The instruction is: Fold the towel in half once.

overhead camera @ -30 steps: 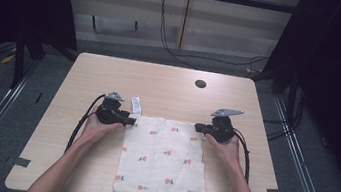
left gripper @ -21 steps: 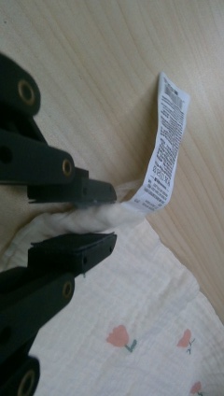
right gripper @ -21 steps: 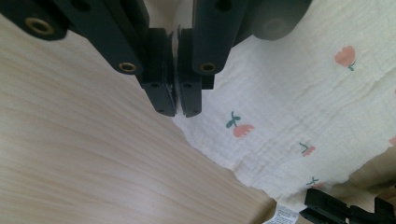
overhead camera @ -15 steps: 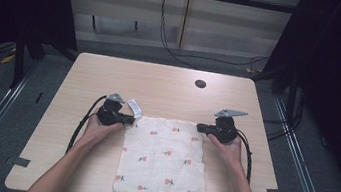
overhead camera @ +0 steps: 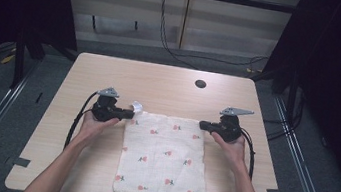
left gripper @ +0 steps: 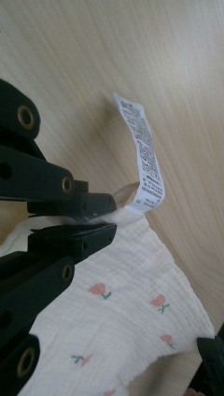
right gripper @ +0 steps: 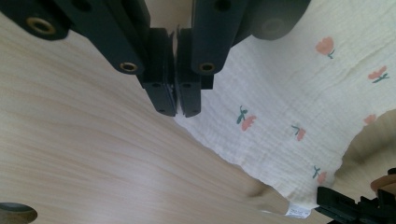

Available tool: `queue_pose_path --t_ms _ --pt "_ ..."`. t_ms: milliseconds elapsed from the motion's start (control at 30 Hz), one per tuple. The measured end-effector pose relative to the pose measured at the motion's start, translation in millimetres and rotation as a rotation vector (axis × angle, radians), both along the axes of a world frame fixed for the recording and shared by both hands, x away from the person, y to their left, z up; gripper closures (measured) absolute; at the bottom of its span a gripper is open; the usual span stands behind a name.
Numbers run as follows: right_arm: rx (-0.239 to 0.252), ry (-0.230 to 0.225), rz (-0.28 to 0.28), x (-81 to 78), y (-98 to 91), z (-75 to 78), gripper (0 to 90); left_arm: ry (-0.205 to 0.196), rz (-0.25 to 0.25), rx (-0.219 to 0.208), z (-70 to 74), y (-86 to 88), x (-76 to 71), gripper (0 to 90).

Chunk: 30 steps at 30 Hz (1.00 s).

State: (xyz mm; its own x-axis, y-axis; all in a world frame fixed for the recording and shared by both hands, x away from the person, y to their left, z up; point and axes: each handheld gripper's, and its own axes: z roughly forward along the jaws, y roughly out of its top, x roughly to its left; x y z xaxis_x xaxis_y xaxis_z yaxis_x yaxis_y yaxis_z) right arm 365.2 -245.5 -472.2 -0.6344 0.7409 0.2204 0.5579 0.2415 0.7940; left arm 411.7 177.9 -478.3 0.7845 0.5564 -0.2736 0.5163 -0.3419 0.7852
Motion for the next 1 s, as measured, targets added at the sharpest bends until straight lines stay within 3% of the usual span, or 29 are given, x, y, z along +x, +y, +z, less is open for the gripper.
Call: queue_pose_path --t_ms 233,367,600,767,1000 --pt "0.021 -0.013 0.007 -0.5 -6.3 9.1 87.1 0.011 -0.032 -0.055 10.2 2.7 -7.3 84.7" --pt "0.021 -0.009 0.027 -2.4 -7.2 13.5 87.2 -0.001 -0.051 -0.049 15.5 1.0 -11.8 84.8" --pt "0.021 -0.035 0.011 1.7 -12.3 29.4 87.4 -0.013 -0.017 -0.080 22.5 3.2 -6.6 85.1" --pt "0.014 -0.022 0.011 8.7 -10.9 34.4 87.6 -0.023 0.002 -0.100 31.5 3.2 0.9 85.3" --pt "0.026 -0.026 -0.005 18.9 -12.2 38.4 87.7 -0.043 0.002 -0.091 40.1 -3.4 8.0 85.4"
